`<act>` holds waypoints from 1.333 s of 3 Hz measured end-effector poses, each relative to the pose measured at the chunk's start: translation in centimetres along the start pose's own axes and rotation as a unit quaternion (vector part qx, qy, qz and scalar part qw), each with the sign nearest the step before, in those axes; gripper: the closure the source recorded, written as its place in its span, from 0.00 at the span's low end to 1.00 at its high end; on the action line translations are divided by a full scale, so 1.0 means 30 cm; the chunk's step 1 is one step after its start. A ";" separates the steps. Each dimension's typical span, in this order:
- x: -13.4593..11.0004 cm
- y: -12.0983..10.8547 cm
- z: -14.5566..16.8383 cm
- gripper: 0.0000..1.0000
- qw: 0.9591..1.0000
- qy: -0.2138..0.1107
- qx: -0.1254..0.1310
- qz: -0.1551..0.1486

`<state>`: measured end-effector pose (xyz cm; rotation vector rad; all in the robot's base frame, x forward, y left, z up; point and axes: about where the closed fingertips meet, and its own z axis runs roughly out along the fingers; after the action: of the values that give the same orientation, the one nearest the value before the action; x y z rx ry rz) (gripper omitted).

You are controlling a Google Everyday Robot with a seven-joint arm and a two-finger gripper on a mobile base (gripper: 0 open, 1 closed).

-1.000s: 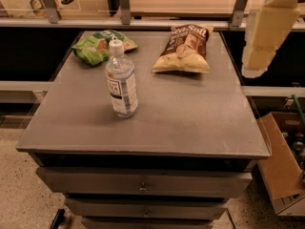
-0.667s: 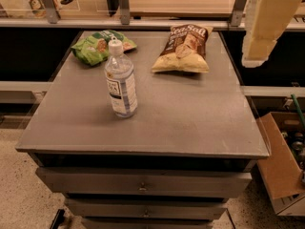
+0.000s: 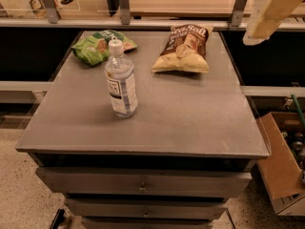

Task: Move green rice chip bag near blue plastic bottle

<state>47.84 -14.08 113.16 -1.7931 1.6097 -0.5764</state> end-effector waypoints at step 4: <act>-0.159 -0.018 0.026 0.00 0.994 -0.066 0.058 -0.058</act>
Offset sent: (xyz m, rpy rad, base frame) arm 0.0015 0.0150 0.0163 0.0173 -0.0817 0.1036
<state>48.06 -9.24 113.49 -1.8083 1.3635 -0.5792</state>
